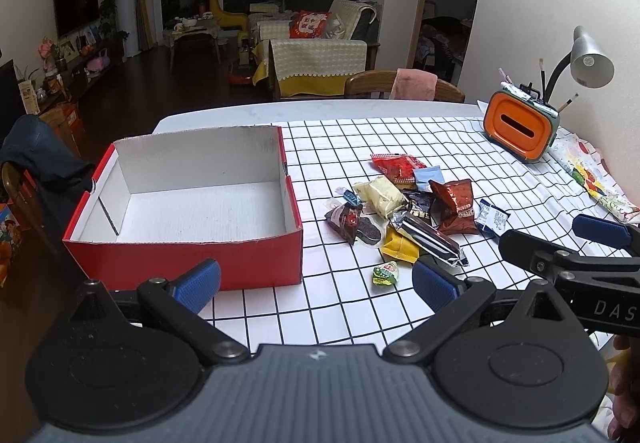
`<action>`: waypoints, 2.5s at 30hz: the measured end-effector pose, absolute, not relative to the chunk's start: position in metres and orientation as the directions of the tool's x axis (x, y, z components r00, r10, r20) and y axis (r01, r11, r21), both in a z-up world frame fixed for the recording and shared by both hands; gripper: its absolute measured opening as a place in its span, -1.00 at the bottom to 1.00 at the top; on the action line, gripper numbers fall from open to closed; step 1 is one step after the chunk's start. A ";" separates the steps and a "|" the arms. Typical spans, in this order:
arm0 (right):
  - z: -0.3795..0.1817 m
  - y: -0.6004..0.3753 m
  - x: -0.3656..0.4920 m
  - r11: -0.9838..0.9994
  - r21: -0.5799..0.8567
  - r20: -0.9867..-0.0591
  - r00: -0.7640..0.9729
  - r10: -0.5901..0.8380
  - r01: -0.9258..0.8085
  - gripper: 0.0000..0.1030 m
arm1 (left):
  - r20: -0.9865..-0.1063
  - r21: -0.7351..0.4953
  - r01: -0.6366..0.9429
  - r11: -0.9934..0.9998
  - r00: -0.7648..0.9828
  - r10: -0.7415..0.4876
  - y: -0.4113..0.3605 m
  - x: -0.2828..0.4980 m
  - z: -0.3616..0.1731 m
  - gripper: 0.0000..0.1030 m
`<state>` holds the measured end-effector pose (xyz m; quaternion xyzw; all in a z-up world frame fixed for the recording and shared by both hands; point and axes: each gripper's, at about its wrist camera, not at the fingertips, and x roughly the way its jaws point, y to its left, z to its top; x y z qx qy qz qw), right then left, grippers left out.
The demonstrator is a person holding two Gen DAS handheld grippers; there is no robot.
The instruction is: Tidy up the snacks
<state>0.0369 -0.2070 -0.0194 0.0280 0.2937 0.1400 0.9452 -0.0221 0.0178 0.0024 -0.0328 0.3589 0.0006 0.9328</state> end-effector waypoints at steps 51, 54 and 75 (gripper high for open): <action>-0.147 -0.260 0.207 0.783 0.129 -0.769 0.437 0.467 -0.609 0.56 | -0.846 -0.025 0.117 0.993 0.526 -0.084 -0.057 0.114 -0.112 0.79; -0.159 -0.258 0.223 0.776 0.170 -0.787 0.390 0.478 -0.608 0.49 | -0.861 -0.033 0.126 0.991 0.500 -0.092 -0.058 0.126 -0.123 0.71; -0.182 -0.241 0.253 0.741 0.261 -0.805 0.284 0.521 -0.619 0.28 | -0.913 -0.040 0.165 0.986 0.396 -0.103 -0.073 0.165 -0.158 0.26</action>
